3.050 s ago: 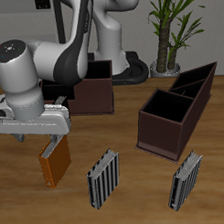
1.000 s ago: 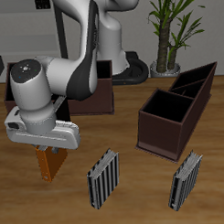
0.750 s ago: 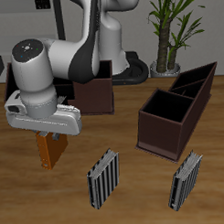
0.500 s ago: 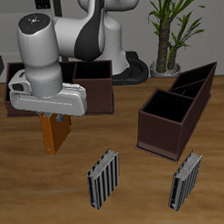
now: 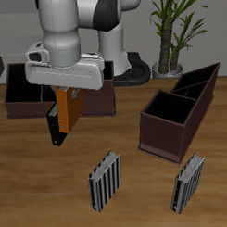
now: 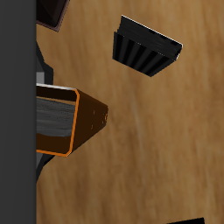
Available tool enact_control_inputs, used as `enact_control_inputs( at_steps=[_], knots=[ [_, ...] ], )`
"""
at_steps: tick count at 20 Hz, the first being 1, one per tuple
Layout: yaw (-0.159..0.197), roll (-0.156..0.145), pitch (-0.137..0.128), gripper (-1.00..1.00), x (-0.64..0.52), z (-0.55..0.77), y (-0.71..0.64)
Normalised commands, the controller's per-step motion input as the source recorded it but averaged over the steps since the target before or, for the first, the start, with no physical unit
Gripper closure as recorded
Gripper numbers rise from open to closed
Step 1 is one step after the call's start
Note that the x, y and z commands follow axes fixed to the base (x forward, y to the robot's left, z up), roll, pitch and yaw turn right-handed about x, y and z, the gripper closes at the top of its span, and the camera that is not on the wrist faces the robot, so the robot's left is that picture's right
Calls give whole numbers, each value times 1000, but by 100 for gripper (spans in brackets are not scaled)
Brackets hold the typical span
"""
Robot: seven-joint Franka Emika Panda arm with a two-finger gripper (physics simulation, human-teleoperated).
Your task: Place the orange book into the left desk caddy's right compartment
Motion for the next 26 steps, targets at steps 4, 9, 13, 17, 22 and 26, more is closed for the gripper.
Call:
enact_control_inputs(
  at_steps=[4,9,13,17,22,26],
  knots=[
    [-4,13,-18,100,-287,422,506],
    [2,46,56,100,-210,253,507],
    [12,34,25,100,-195,185,466],
    [19,-2,13,100,-136,150,387],
    [9,-17,6,100,-107,178,448],
    [13,13,-8,100,-96,174,394]
  ],
)
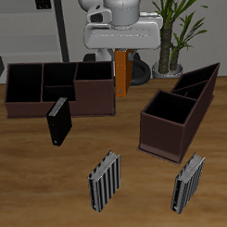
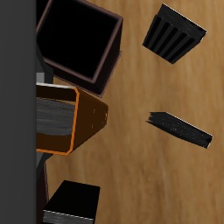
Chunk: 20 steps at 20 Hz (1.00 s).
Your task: Place the orange book into the left desk caddy's right compartment
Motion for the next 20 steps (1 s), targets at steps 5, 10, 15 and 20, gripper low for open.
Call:
enact_control_inputs(
  at_steps=[5,10,15,20],
  knots=[
    [10,10,-3,100,-25,150,428],
    [-19,-8,3,100,-3,128,436],
    [-17,-48,1,100,95,114,363],
    [-15,-65,15,100,146,23,286]
  ],
)
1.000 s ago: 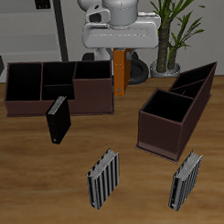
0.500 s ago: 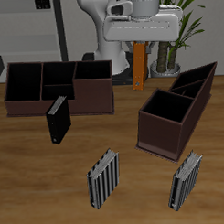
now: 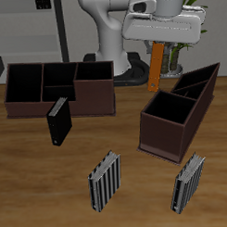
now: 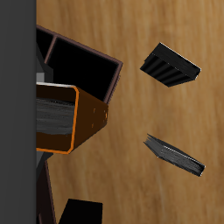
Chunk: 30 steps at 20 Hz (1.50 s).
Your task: Place the orange book into the left desk caddy's right compartment
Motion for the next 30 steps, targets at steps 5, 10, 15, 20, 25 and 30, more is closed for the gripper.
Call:
enact_control_inputs(
  at_steps=[5,10,15,20,25,30],
  knots=[
    [-43,-46,28,100,118,-64,296],
    [-39,43,49,100,38,-142,351],
    [4,17,11,100,-10,-42,158],
    [-3,-9,7,100,97,-50,-63],
    [7,14,9,100,88,-152,67],
    [1,7,24,100,38,-198,36]
  ],
)
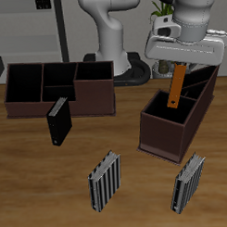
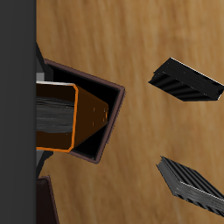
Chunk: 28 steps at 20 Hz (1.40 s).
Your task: Place the orange book into the left desk caddy's right compartment
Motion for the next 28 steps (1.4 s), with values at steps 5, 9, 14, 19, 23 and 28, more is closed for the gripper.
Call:
enact_control_inputs(
  at_steps=[5,9,14,19,23,28],
  knots=[
    [17,1,3,100,10,-130,53],
    [-10,4,15,100,-12,-100,16],
    [5,10,20,100,20,-171,45],
    [6,9,11,100,20,-120,21],
    [6,14,2,100,-18,-92,51],
    [9,16,4,100,11,-101,50]
  ],
)
